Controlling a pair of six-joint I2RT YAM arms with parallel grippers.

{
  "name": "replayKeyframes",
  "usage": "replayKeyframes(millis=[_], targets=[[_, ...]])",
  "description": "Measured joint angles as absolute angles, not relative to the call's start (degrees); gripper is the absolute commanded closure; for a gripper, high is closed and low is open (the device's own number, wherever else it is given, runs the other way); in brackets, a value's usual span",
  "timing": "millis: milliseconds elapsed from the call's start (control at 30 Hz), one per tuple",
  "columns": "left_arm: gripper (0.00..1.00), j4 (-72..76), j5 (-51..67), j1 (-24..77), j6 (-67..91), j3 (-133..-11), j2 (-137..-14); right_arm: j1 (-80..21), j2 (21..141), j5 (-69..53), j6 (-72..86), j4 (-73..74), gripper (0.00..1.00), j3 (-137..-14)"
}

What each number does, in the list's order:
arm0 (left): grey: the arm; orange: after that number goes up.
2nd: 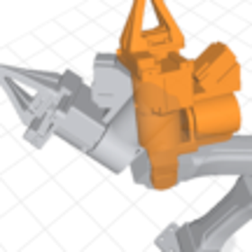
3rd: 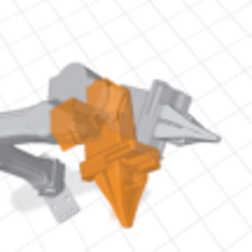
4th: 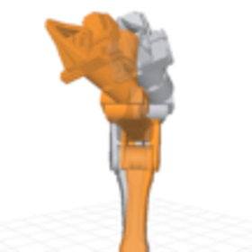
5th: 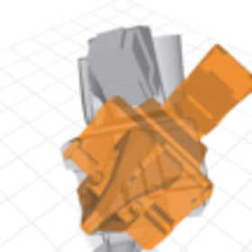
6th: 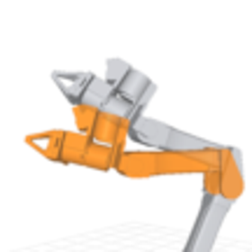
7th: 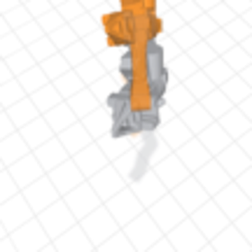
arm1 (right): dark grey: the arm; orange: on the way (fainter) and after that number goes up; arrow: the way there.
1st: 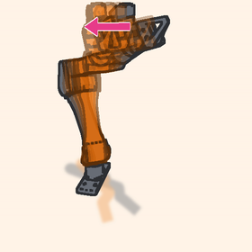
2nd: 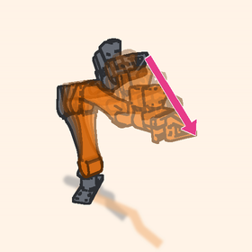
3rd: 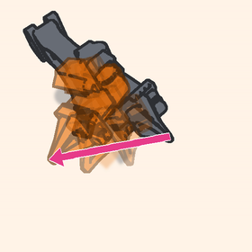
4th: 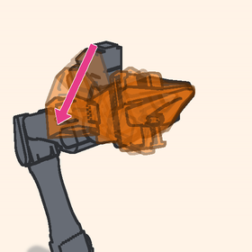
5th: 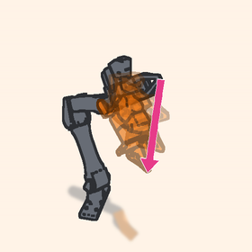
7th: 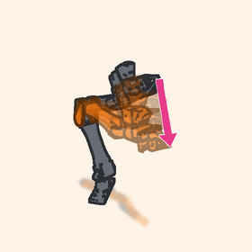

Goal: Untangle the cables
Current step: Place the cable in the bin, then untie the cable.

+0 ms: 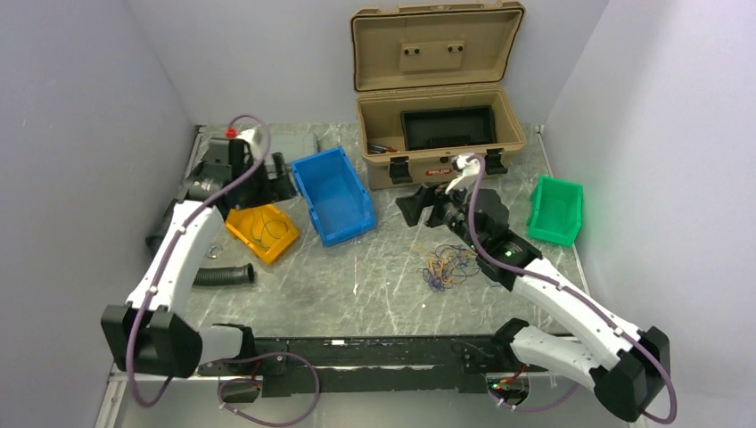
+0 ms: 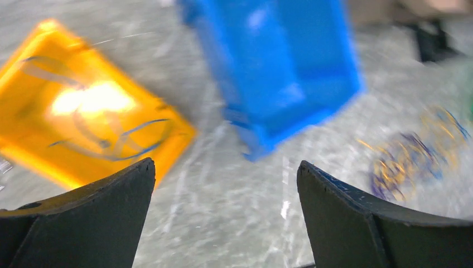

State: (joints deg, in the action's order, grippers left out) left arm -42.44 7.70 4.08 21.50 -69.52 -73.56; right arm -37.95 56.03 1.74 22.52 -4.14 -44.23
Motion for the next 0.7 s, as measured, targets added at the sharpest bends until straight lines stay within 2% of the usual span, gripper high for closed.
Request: replayKeyframes(millis=[200,433,700], targets=[[0.01,-35.1,12.4,18.4,21.7,-66.4,-66.9,-31.6,50.0,8.2,28.2,12.1,0.00,-43.7],[0.01,-28.2,11.3,28.4,22.3,-58.1,-59.0,-28.9,39.6,17.3,37.2,27.9,0.00,-39.7],[0.01,-22.7,8.1,34.7,22.2,-46.5,-46.9,-28.3,40.7,22.7,45.9,38.8,0.00,-38.8]])
